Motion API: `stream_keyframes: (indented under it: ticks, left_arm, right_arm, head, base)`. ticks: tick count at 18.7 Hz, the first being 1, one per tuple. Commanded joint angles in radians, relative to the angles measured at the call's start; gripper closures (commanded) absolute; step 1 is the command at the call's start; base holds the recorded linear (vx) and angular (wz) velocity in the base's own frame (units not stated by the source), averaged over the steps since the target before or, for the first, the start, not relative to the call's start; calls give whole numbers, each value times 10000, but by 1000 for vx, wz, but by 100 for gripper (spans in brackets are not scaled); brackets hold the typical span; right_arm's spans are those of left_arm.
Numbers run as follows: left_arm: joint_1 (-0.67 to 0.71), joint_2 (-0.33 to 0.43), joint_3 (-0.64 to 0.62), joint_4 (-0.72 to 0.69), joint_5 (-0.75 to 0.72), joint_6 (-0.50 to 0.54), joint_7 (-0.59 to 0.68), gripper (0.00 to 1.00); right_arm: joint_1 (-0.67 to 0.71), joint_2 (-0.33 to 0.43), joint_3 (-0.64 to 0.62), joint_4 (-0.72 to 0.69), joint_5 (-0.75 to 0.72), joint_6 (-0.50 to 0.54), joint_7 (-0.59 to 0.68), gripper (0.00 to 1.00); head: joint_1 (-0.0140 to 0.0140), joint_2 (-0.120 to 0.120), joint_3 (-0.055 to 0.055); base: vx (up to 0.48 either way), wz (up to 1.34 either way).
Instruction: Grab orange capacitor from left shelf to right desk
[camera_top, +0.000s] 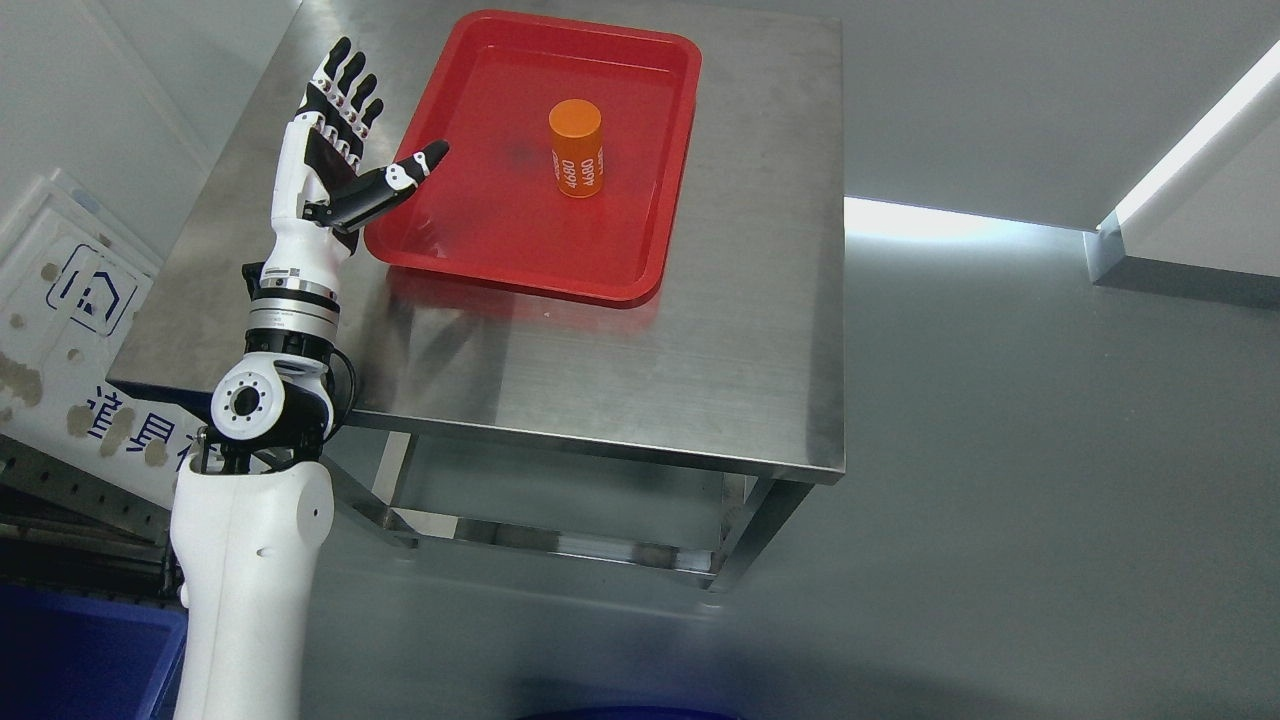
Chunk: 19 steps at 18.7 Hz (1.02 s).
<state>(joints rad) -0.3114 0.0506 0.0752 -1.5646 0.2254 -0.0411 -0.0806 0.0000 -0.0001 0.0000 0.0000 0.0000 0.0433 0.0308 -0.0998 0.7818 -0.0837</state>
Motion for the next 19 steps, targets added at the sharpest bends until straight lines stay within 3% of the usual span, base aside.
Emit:
stream_keyframes:
  ticks: [1,19]
  left_arm:
    - [292,-107,598,-890,1,89,8,1]
    - [445,-77,813,-890,1,687,-22,1]
  right_arm:
    - [337,-173,-122,-231,0,-34,-2,0]
    - [337,-173,-122,-231,0,-34,-2,0]
  head:
    - [0,0,0]
    - [0,0,0]
  base:
    - [0,0]
    - [0,1]
